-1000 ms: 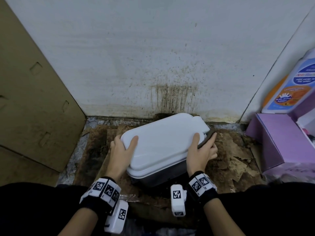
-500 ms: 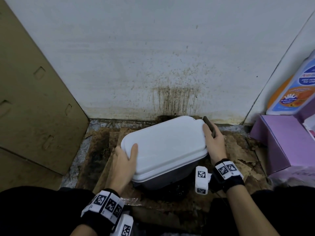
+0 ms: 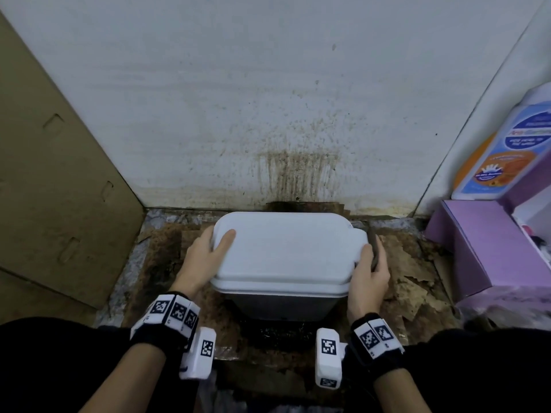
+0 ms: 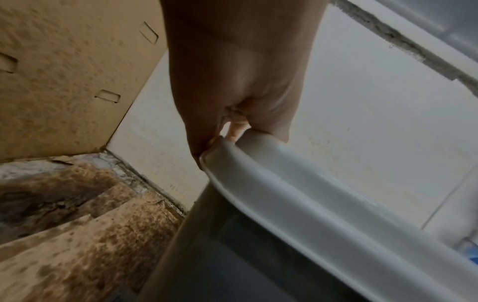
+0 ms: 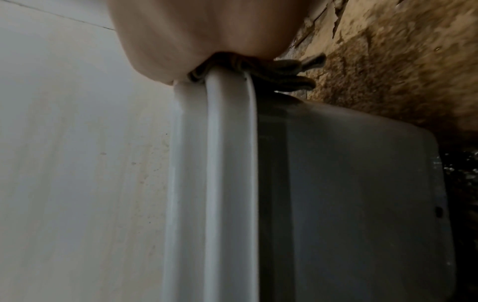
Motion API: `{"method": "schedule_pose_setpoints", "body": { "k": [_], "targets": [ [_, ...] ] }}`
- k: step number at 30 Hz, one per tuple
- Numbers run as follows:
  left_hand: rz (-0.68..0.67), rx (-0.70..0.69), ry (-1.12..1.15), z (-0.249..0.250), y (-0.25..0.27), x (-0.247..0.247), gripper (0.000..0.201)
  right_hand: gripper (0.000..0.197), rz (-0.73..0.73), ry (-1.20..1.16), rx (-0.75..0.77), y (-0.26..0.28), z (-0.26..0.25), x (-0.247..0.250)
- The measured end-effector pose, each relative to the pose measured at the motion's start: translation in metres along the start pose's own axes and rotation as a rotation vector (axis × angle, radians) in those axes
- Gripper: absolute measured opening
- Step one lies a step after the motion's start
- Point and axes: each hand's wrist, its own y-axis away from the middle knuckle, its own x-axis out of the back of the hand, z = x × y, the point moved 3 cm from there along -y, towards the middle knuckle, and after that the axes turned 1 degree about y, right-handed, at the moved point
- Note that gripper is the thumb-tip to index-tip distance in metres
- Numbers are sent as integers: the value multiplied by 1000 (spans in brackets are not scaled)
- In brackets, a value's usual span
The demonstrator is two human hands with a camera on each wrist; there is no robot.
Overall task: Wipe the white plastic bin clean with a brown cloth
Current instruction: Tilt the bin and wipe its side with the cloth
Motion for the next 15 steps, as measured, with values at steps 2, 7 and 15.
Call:
{"method": "schedule_pose_setpoints", "body": {
  "k": [2, 7, 15],
  "targets": [
    [-1, -3, 22, -1, -2, -4, 54, 40, 4, -1, -23, -4, 4, 3],
    [12, 26, -16, -8, -5, -7, 72, 40, -31, 23, -24, -8, 5, 6],
    [314, -59, -438, 27, 10, -1, 62, 40, -80, -38, -23, 3, -11, -2]
  ]
}}
